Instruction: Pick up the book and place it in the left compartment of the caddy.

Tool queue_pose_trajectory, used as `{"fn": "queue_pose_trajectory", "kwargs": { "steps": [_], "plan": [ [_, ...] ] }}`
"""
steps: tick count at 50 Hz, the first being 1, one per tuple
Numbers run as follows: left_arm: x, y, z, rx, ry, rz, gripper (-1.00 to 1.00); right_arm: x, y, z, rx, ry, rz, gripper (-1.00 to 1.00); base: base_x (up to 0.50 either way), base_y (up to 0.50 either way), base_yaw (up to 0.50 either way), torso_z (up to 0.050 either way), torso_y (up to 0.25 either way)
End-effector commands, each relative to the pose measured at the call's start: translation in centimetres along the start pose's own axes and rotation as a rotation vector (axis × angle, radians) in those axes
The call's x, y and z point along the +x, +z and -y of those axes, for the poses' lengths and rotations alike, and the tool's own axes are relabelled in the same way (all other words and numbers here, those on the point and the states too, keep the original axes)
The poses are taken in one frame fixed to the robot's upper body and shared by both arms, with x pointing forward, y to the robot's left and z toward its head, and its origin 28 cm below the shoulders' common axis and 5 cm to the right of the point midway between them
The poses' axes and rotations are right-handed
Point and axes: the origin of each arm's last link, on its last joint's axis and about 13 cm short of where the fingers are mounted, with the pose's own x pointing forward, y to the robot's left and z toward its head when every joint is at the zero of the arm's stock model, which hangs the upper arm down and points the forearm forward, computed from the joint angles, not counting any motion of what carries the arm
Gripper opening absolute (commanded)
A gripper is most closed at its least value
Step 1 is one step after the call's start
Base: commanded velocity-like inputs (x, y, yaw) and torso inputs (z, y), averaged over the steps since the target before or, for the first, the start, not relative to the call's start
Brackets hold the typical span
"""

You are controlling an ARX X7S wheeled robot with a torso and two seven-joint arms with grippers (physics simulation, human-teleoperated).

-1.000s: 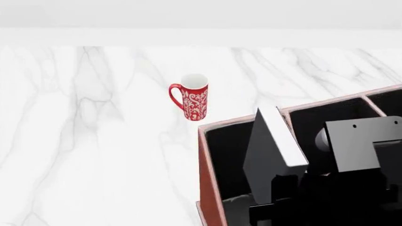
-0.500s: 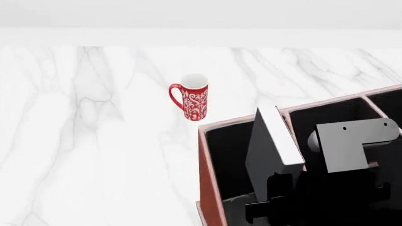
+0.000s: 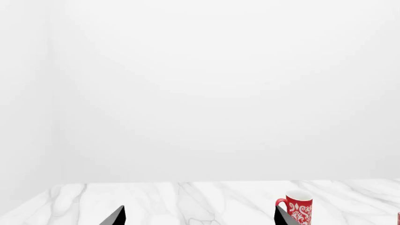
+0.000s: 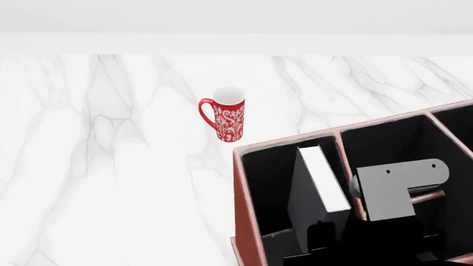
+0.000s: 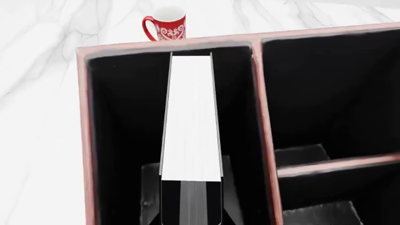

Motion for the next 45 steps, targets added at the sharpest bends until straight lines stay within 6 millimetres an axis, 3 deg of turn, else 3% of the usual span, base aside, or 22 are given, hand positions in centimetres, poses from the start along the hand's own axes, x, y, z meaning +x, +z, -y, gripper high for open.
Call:
{"fn": "queue_pose_trajectory", "kwargs": {
  "steps": [1,24,45],
  "plan": [
    [0.0,0.0,0.0,0.000,0.001,0.001,1.00,0.8,-0.1,0.3,-0.049,-0.040,0.035,-1.00,0.00,0.00,0.00,0.000,0.000],
    [0.0,0.0,0.0,0.000,-0.001,0.004,1.00,3.2,-1.5,0.5,-0.070,-0.075,0.026,-1.00,0.00,0.00,0.00,0.000,0.001],
    [0.0,0.1,0.0,0.000,0.001,0.003,1.00,3.8,-2.5,0.4,-0.073,-0.037,0.017,-1.00,0.00,0.00,0.00,0.000,0.001]
  ]
}}
